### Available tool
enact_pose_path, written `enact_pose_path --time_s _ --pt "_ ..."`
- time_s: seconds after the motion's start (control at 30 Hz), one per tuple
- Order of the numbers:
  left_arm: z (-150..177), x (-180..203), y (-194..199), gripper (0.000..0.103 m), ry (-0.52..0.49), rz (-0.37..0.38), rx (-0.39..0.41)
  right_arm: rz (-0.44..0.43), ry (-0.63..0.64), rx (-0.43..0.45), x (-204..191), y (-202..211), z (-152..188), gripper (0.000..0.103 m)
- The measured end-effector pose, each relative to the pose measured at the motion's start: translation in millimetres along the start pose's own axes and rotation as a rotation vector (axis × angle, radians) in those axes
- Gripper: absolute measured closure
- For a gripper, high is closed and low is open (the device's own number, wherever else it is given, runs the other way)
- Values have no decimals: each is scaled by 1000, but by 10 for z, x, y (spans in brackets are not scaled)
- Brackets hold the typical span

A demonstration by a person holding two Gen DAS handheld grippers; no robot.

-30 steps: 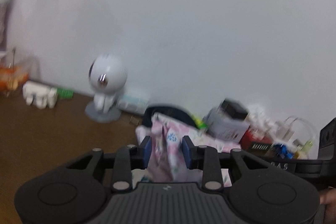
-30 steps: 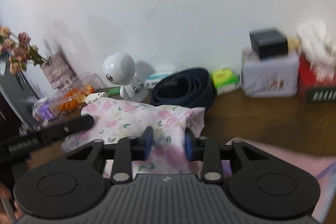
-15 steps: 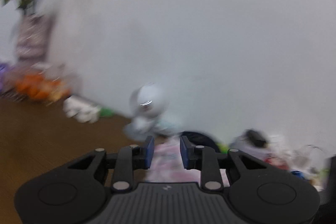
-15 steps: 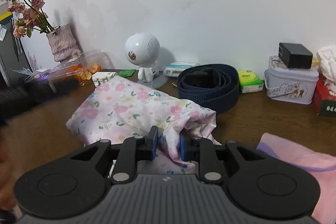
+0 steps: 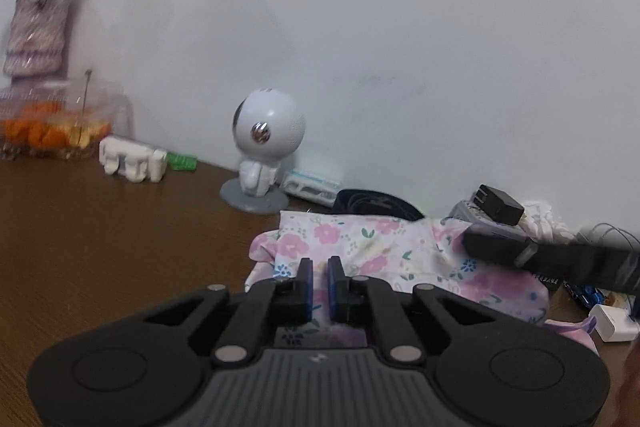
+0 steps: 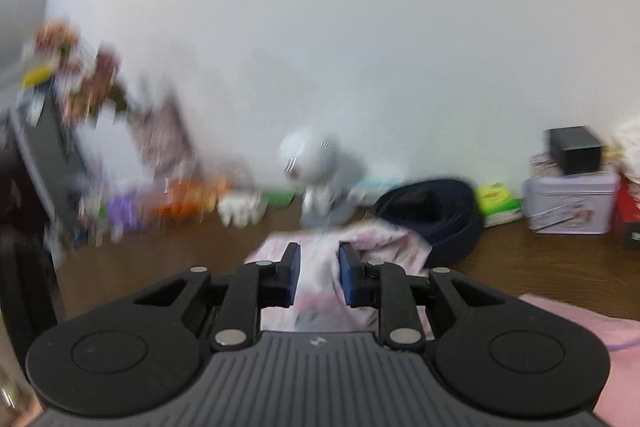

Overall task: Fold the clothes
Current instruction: 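Lower the dress bundle beside the dark belt and open both grippers, then grasp the pink-and-blue cloth with the right gripper and lift it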

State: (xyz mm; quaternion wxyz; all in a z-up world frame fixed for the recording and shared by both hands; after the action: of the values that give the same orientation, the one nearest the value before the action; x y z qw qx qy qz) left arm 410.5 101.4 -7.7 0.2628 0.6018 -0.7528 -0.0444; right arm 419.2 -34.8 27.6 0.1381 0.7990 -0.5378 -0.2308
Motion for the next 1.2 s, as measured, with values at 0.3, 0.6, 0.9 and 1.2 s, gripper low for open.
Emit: enact_pose_path --time_s 0.3,0.6,0.9,1.2 --pt "74 21 -20 97 -59 -52 -43 52 109 -92 -52 -315 241 90" --pt "-332 126 436 64 -16 -7 33 19 24 28 8 335 -244 42" --pt "-458 646 1016 61 -43 100 65 273 12 16 1140 1202 -296 36" --pt "193 1601 313 64 -102 233 -166 320 -317 -79 2209 1020 395 40"
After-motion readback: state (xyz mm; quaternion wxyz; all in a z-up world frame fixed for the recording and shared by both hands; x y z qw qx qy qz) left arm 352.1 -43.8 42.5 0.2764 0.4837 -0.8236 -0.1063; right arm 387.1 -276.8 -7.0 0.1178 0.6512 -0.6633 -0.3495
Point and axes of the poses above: each gripper's, at about its wrist camera, not at the fingertips, and y roughly against the way its jaws point, x to its right, z to its underside, the point moved 9 cm from there along -y, roughly the way its jaws point, and after that the axes turned 7 degrees about z, right-handed, at the moved point
